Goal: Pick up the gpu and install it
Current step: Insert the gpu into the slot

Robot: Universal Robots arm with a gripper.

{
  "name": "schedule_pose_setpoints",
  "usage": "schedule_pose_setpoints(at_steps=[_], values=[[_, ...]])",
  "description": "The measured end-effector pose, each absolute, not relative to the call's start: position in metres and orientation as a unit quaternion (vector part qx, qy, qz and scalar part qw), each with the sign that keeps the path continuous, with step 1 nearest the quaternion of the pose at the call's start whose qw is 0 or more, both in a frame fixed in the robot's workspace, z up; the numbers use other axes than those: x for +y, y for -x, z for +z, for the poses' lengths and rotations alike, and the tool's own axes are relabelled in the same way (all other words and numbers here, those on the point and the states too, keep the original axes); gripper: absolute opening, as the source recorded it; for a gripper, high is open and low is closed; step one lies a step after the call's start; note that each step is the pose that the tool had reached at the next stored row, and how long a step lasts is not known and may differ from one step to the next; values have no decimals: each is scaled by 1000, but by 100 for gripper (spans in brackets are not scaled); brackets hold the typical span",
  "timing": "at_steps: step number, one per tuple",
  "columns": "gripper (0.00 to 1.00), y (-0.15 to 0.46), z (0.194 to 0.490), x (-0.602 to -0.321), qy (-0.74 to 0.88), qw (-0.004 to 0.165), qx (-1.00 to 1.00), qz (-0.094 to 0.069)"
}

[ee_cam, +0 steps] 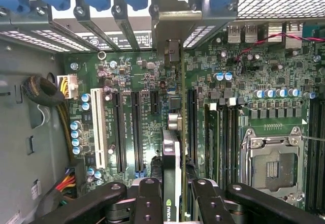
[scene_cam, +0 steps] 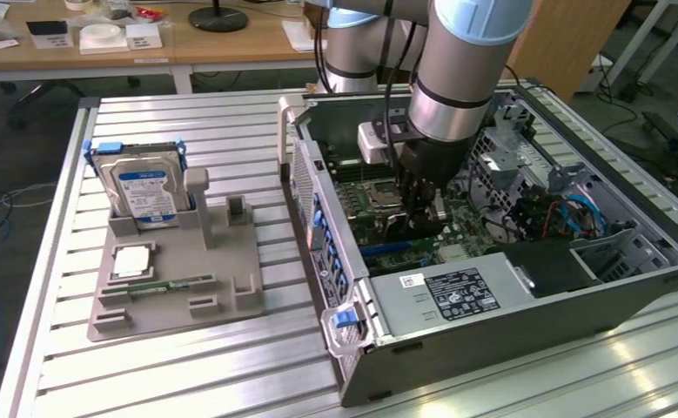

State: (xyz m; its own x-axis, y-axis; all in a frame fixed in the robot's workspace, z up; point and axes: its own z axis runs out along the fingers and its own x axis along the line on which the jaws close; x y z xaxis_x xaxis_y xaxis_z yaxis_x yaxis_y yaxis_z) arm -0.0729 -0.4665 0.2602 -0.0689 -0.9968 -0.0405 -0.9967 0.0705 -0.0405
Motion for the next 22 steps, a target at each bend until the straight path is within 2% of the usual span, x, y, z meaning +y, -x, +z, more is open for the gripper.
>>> schedule_pose_setpoints(at_steps=[22], values=[[27,77,257,-467,682,29,731,-1]])
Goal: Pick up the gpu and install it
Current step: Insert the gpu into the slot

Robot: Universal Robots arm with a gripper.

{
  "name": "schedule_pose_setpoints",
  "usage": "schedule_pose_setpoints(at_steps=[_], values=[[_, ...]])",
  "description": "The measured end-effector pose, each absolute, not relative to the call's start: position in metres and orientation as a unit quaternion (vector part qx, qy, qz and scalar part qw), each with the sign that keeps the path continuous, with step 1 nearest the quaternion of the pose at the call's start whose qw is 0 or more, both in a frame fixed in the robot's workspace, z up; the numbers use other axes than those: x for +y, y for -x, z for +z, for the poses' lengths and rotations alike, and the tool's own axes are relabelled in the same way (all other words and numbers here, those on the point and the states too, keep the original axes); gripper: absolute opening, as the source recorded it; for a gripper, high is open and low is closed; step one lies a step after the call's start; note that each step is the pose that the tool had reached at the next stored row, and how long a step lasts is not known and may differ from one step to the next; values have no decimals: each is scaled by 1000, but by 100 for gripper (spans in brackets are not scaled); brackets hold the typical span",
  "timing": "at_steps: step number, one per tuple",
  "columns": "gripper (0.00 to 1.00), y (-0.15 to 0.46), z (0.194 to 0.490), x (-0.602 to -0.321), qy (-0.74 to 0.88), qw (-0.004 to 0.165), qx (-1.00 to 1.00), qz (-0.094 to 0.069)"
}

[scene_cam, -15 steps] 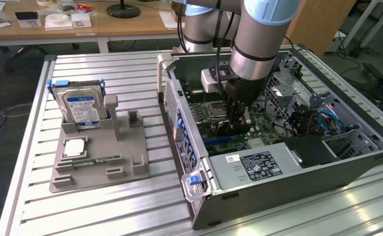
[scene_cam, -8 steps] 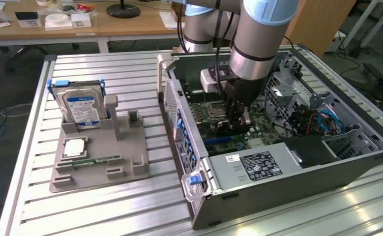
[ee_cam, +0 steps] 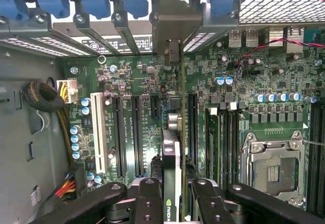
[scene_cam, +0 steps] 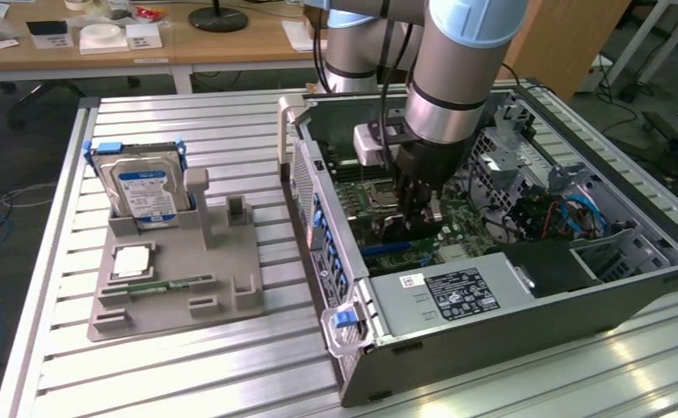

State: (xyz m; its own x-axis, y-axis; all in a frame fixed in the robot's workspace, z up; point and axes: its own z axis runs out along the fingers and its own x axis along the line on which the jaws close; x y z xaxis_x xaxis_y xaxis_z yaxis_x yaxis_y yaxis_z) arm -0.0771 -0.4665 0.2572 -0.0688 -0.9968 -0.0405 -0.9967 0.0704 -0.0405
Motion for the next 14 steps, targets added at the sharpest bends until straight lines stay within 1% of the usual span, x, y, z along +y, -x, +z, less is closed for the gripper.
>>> schedule_pose_setpoints(at_steps=[14], values=[[27,77,256,-467,682,26,731,-1]])
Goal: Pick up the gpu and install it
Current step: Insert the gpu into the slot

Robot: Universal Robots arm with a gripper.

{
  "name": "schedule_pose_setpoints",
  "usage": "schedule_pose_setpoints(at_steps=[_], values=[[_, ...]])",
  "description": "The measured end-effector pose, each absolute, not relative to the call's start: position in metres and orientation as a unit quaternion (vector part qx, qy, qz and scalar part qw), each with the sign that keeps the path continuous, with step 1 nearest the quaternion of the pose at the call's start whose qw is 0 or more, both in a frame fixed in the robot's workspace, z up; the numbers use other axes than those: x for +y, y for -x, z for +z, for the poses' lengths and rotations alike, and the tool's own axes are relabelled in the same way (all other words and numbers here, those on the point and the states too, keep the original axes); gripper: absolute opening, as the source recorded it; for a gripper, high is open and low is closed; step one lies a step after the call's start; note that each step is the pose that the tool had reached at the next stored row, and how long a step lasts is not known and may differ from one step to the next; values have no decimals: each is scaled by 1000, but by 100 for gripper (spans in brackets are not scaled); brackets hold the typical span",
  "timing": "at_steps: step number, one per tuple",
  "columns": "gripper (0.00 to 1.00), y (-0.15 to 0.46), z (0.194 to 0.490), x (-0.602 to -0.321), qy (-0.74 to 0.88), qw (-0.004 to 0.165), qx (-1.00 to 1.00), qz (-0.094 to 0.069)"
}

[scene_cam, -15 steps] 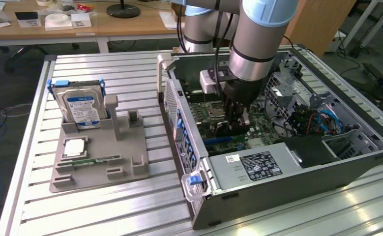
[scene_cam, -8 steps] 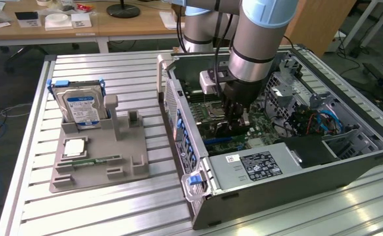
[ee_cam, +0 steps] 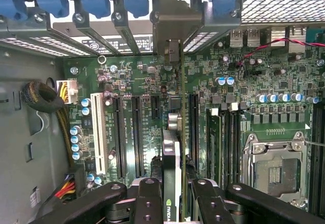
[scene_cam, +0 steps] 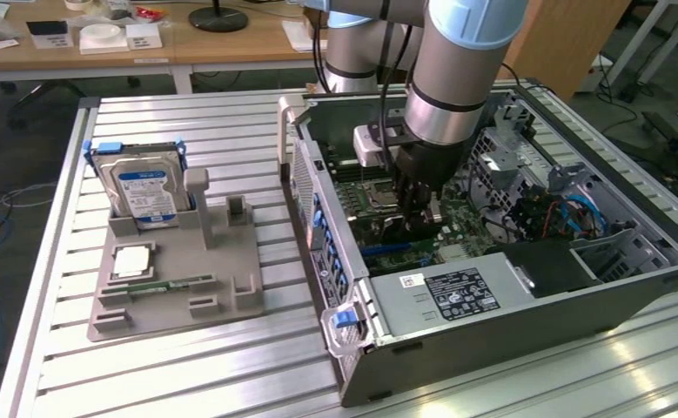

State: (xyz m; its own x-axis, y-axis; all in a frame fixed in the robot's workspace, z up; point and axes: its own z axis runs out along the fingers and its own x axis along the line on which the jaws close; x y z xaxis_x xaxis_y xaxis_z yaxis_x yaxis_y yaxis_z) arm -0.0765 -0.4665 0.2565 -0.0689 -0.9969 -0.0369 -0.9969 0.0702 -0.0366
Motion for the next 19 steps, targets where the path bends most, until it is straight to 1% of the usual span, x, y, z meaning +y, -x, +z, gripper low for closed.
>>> schedule_pose_setpoints(at_steps=[9,19], values=[[27,74,256,-467,682,22,731,2],[27,76,256,-467,682,22,731,2]])
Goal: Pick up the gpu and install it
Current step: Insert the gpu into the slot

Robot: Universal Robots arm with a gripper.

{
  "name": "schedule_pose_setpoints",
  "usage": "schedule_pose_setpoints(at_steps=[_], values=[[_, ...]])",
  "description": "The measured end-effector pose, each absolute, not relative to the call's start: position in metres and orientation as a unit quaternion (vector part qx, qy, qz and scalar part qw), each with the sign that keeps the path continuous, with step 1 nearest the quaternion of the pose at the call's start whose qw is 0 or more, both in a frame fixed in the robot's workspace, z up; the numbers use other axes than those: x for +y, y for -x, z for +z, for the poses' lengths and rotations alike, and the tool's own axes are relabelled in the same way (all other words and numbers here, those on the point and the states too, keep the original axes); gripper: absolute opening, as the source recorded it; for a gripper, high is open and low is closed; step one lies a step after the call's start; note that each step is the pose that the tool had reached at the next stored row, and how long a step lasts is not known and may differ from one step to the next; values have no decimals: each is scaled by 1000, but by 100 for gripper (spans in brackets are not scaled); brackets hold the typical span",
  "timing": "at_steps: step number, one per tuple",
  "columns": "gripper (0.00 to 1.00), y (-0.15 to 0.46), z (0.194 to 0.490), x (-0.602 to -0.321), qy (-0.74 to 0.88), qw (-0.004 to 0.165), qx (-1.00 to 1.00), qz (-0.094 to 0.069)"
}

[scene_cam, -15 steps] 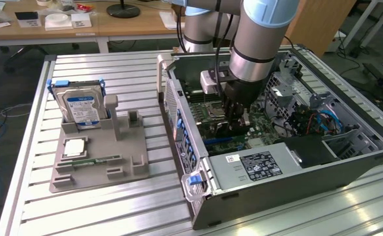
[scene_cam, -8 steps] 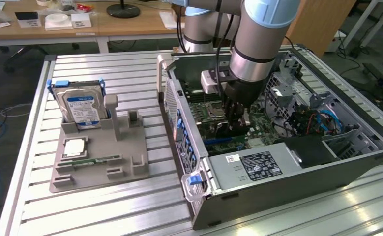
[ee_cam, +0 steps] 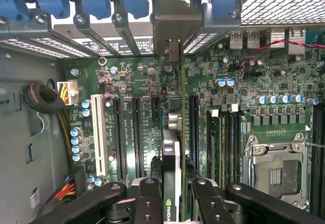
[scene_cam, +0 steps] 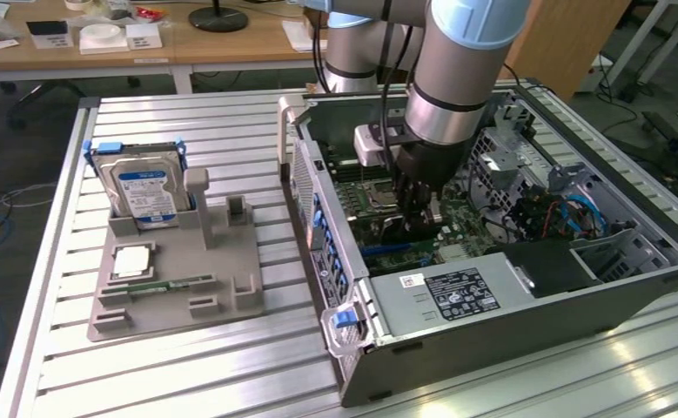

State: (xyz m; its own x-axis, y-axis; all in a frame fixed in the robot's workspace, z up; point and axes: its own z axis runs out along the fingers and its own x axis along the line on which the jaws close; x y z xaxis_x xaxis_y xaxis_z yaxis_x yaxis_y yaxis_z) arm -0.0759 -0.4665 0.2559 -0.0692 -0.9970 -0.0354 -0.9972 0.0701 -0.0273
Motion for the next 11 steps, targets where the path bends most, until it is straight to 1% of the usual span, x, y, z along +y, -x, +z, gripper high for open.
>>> schedule_pose_setpoints(at_steps=[11], values=[[27,76,253,-466,682,22,731,2]])
